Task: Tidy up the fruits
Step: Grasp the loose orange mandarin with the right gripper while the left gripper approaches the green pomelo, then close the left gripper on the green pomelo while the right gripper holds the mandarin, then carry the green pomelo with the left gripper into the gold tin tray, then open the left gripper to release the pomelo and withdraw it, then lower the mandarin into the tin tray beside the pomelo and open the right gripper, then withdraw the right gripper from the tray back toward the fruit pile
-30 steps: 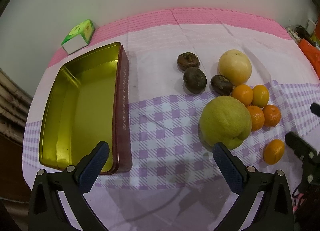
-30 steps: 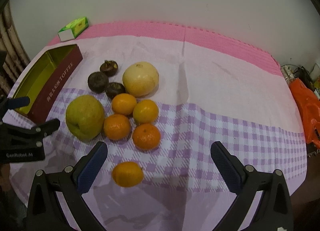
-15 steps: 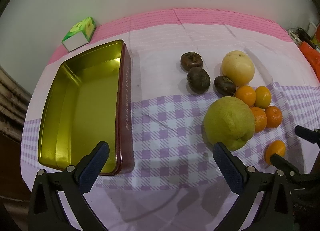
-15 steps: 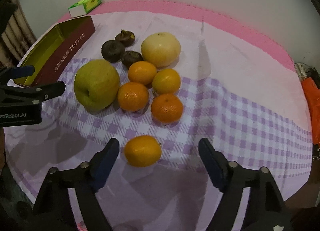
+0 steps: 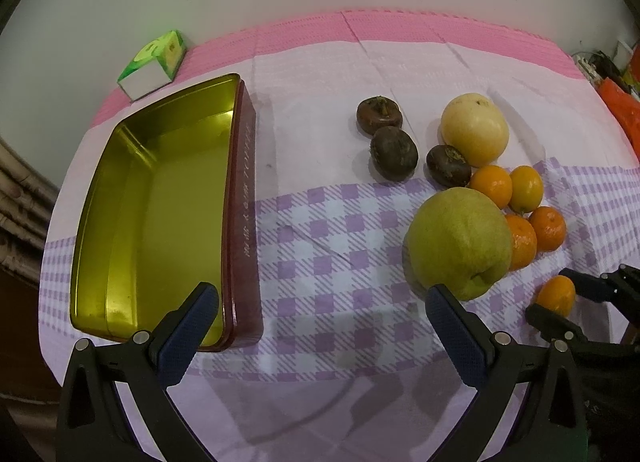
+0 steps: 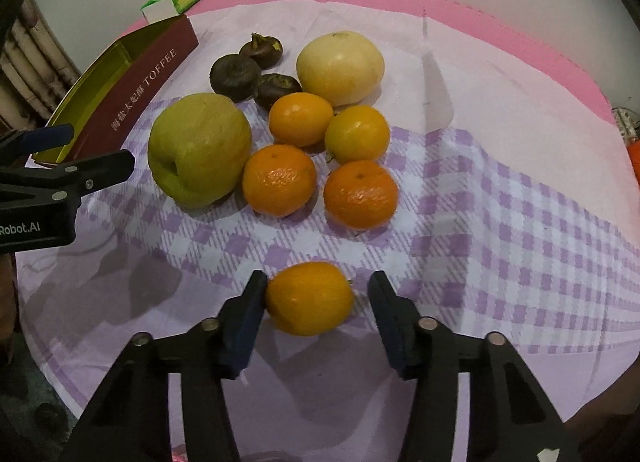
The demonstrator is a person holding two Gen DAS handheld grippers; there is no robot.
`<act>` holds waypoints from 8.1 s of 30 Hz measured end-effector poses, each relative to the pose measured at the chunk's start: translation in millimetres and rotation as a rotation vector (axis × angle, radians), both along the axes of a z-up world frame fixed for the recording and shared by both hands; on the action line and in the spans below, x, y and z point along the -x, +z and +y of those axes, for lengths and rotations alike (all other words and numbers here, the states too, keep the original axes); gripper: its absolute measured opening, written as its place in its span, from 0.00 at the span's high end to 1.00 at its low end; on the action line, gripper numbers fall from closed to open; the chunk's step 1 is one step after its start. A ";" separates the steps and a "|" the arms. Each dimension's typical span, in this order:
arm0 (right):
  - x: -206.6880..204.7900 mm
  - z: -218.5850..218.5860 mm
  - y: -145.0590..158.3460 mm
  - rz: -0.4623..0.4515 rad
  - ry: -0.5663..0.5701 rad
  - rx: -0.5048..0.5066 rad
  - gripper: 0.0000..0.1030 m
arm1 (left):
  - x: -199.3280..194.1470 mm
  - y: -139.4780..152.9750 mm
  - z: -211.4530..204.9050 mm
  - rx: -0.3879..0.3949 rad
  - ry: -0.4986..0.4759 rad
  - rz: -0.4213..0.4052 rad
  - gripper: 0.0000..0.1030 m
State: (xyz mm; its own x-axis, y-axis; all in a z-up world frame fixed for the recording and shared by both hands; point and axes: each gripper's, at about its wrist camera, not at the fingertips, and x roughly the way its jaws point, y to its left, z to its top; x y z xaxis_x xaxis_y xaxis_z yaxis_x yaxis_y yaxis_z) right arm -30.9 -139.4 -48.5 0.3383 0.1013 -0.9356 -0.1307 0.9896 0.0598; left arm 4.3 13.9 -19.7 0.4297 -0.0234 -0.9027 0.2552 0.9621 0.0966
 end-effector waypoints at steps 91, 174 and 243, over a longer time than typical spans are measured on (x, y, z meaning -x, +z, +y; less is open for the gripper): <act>-21.0 -81.8 23.4 -0.061 -0.228 -0.023 0.61 | -27.7 18.0 -31.9 0.223 -0.134 0.067 0.32; -76.6 55.7 73.0 -0.200 0.064 -0.074 0.61 | -42.4 44.0 209.3 0.142 0.354 -0.108 0.21; -97.5 201.9 64.1 -0.212 0.329 -0.063 0.61 | -22.1 39.1 260.1 0.063 0.549 -0.143 0.20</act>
State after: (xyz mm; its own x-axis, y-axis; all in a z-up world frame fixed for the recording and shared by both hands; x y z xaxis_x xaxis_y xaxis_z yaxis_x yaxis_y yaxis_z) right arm 66.6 62.5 15.5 0.4633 0.2911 -0.8370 -0.4559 0.8882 0.0566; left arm 26.4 274.0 19.4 0.5117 0.1854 -0.8389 -0.2950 0.9550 0.0311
